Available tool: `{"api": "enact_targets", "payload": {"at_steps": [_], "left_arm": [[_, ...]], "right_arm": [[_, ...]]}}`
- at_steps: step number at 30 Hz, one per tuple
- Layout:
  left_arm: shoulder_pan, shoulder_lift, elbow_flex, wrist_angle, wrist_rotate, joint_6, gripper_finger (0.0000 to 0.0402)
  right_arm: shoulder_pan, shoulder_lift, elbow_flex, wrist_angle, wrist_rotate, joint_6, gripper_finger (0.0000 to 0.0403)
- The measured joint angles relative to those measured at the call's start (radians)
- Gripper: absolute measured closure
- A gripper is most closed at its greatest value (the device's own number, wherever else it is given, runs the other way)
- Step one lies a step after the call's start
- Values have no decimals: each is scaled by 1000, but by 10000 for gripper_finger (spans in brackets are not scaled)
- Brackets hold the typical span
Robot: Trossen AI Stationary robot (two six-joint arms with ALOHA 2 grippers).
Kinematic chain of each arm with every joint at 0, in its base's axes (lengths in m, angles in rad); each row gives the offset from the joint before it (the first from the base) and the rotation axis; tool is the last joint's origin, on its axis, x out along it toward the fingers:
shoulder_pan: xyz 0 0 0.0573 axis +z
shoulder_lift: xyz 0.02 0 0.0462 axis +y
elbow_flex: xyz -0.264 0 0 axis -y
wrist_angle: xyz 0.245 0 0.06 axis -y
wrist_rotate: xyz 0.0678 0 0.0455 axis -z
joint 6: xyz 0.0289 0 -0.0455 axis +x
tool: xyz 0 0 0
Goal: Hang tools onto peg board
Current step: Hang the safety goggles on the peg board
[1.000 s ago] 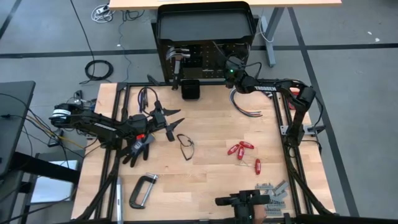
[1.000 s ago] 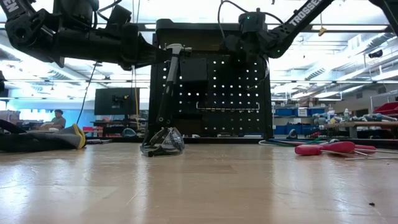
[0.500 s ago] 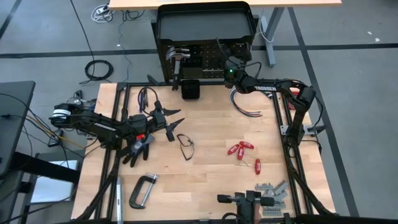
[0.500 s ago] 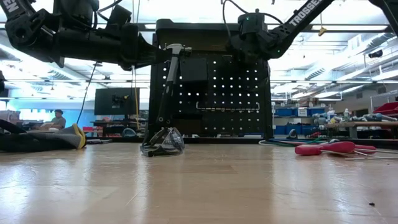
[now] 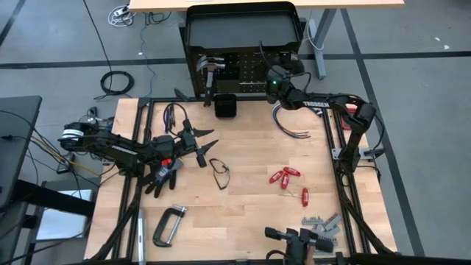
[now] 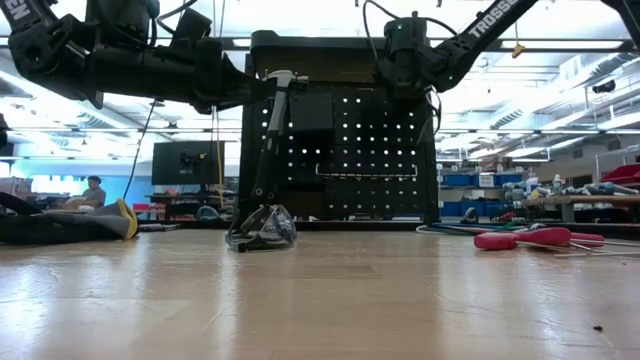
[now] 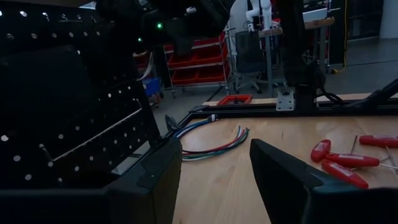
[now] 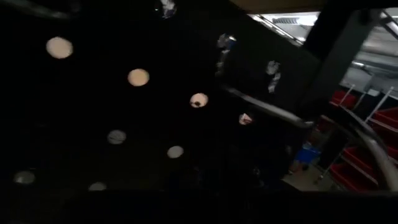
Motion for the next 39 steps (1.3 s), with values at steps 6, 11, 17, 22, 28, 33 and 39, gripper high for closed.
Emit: {"api": "enact_targets", "payload": {"at_steps": [6,11,17,22,28,33,39], "left_arm": [[0,0,0,9,0,-2,204],[-3,0,0,11,1,-26,204],[-19,-33,0,11,7,-26,204],[-36,-62,0,1,8,-19,204],[-49,-71,0,-12,8,-18,204],[-62,-95,0,-21,8,-17,204],[-63,-104,0,-19,11,-17,204]], "right_arm": [[29,-27,0,-36,29,0,393],[65,-34,0,-52,46,0,393],[146,-34,0,-50,96,13,388],[249,-60,-1,-118,116,130,362],[337,-197,-1,-627,-33,654,309],[325,-320,-10,-1282,-247,1257,260],[343,-407,-48,-1418,-240,1398,182]]}}
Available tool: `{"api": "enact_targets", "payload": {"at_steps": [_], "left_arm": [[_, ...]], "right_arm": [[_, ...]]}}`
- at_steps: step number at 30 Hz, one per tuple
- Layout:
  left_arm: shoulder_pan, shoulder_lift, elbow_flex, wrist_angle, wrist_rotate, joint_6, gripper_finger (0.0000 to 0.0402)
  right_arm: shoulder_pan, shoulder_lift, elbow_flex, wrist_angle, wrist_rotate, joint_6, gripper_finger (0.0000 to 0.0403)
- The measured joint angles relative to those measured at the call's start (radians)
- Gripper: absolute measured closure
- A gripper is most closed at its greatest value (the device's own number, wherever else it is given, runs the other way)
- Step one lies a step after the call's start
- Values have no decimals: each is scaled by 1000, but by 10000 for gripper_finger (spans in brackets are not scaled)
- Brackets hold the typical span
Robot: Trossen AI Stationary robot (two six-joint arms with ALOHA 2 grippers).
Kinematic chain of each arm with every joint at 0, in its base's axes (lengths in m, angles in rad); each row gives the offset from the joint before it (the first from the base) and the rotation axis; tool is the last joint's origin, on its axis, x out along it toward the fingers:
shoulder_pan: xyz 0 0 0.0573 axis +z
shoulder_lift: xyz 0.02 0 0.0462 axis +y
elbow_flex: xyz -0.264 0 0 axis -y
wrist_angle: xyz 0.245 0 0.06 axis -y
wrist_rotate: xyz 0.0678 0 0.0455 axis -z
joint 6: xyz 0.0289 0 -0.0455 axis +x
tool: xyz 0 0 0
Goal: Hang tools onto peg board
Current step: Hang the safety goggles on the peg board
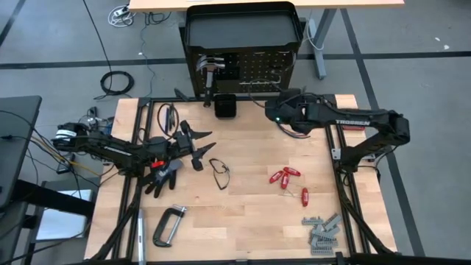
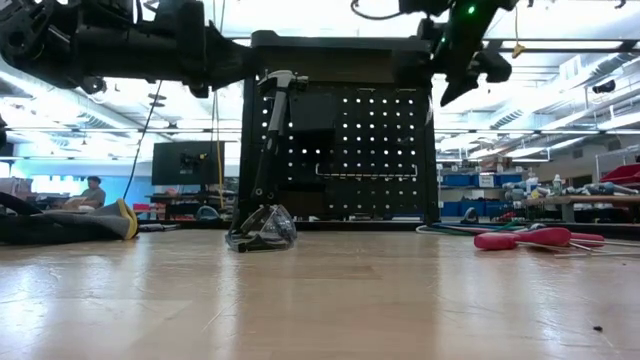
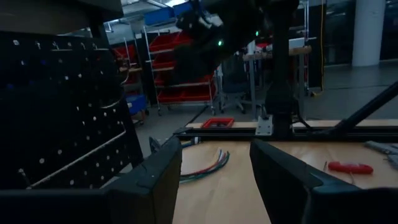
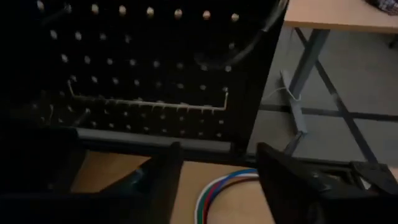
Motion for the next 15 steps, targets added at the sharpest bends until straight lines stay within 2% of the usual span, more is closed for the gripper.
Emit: {"api": "enact_targets", "payload": {"at_steps": [5,10,12,15], "left_arm": [[0,0,0,30,8,-1,204],[0,0,0,75,33,-1,204],[0,0,0,89,42,-1,204],[0,0,0,88,46,0,204]], "right_arm": [[-88,-26,-7,107,-8,5,98],[-232,2,-7,342,-140,-52,26],[-275,28,-7,455,-216,-99,9],[-329,65,-7,588,-325,-128,11]]}}
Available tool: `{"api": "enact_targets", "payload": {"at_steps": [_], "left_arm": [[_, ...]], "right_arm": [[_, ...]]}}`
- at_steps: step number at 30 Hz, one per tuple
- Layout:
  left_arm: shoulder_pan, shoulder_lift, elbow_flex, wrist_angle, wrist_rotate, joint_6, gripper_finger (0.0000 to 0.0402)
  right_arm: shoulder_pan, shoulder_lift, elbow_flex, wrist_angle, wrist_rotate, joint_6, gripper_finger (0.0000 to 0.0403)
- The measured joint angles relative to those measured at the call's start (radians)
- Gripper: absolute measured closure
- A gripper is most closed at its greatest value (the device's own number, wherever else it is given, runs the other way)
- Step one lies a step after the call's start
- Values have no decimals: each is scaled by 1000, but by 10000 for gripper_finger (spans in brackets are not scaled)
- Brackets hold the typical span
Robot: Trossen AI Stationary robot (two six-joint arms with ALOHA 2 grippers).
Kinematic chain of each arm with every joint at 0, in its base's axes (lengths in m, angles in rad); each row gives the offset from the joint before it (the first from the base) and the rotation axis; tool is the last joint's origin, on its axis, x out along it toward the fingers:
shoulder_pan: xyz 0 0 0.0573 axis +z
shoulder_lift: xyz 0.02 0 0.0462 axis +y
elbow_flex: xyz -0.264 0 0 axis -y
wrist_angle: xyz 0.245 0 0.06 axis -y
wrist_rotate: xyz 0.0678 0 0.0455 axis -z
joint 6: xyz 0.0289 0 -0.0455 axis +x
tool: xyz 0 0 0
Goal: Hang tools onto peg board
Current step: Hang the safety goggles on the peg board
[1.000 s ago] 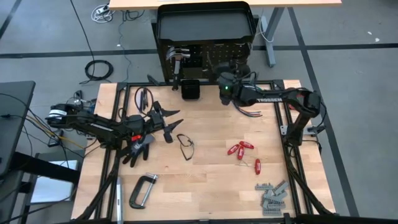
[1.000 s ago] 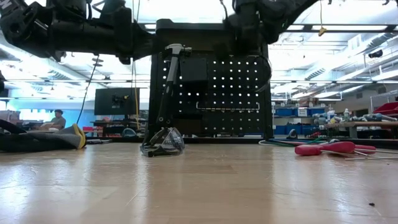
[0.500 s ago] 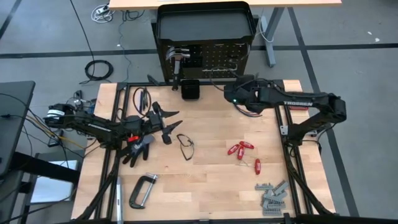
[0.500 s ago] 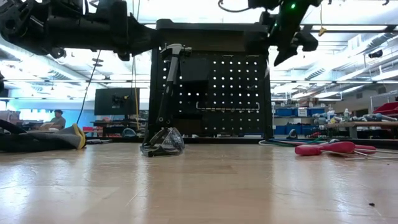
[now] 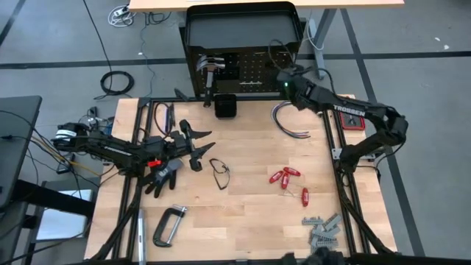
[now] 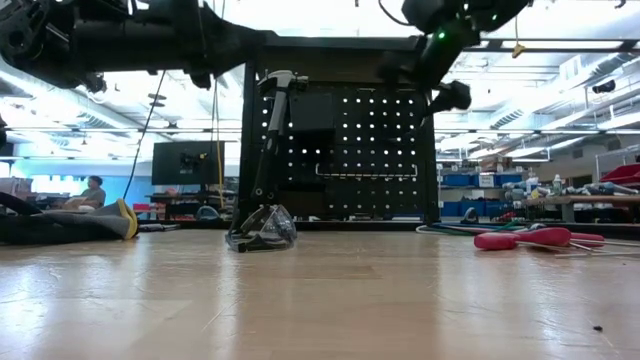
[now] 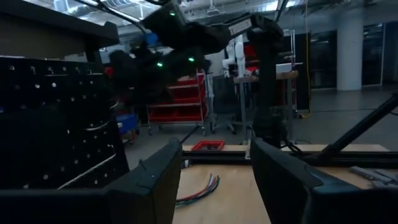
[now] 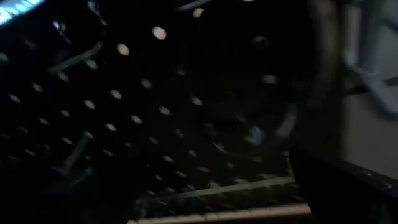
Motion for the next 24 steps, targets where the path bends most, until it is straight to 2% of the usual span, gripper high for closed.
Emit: {"api": "enact_targets", "payload": {"at_steps": [3,10,17,22,24], "left_arm": [[0,0,0,0,0,0,204],[0,0,0,-12,0,2,204],[1,1,0,-21,-1,24,204],[2,1,0,-25,-1,25,204],[2,1,0,-24,-1,25,204]], "right_arm": [[-37,26,0,67,-41,-4,14],[-63,56,-2,81,-40,-23,4],[-44,61,-2,119,-30,-115,4],[-32,61,-2,185,-7,-78,3],[-19,61,-2,219,-9,-116,5]]}}
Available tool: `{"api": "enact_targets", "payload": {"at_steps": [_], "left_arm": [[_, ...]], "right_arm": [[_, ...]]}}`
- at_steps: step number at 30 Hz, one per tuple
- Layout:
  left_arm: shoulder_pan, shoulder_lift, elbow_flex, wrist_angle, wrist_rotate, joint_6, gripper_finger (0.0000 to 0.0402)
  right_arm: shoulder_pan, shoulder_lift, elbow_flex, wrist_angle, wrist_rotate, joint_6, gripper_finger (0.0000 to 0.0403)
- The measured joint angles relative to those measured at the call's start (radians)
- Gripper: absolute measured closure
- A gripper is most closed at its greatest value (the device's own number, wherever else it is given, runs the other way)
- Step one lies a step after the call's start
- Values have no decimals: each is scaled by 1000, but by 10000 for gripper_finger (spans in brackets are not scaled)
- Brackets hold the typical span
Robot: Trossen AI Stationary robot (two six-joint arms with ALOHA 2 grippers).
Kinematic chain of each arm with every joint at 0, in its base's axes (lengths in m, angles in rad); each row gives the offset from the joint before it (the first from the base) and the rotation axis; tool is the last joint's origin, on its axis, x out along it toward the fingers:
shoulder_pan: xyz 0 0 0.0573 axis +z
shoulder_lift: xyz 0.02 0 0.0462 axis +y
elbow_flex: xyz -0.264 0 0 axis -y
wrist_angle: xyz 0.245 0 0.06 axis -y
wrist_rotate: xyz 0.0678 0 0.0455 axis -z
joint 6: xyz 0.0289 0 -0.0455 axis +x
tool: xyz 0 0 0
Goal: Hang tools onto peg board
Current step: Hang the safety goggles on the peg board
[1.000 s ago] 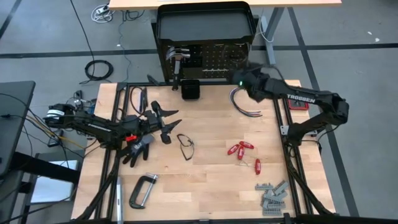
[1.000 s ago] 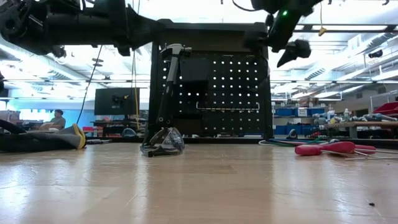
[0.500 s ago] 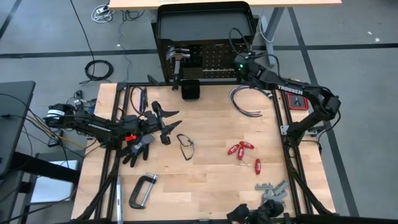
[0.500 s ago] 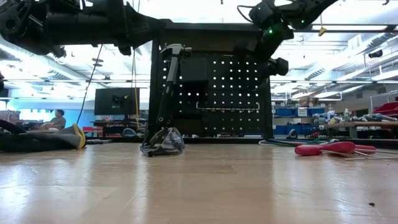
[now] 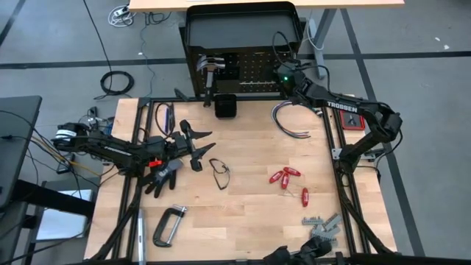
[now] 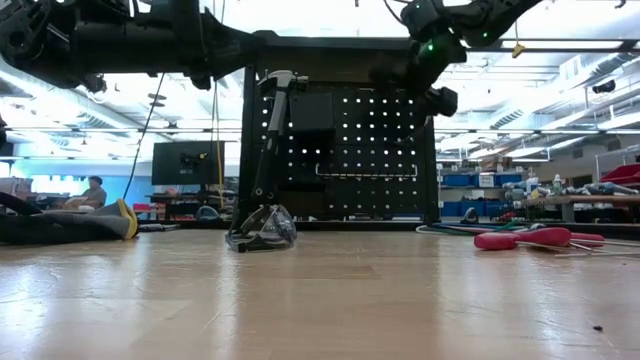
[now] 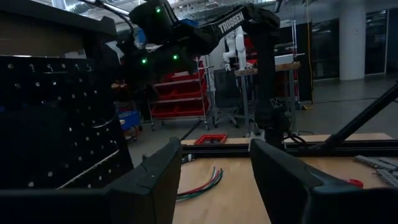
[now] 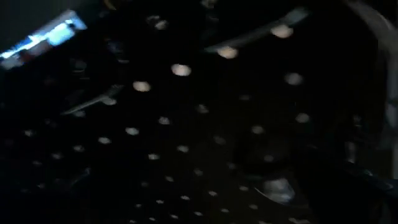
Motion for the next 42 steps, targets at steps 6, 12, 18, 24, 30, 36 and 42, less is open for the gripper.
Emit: {"api": "enact_targets", "payload": {"at_steps": [6,12,18,24,30,36,42], "left_arm": [[0,0,0,2,0,0,204],[0,0,0,5,0,-5,204],[0,0,0,13,-1,-7,204],[0,0,0,10,0,-4,204],[1,0,0,-5,-6,5,204],[1,0,0,-10,-14,22,204],[1,0,0,-14,-16,27,204]], "right_arm": [[59,0,0,21,-7,-193,35],[73,17,1,49,4,-318,144],[75,66,2,124,-19,-530,286],[78,150,2,279,9,-818,392],[92,245,10,507,190,-1040,383],[65,269,12,494,346,-1034,392],[61,259,13,490,605,-1050,391]]}}
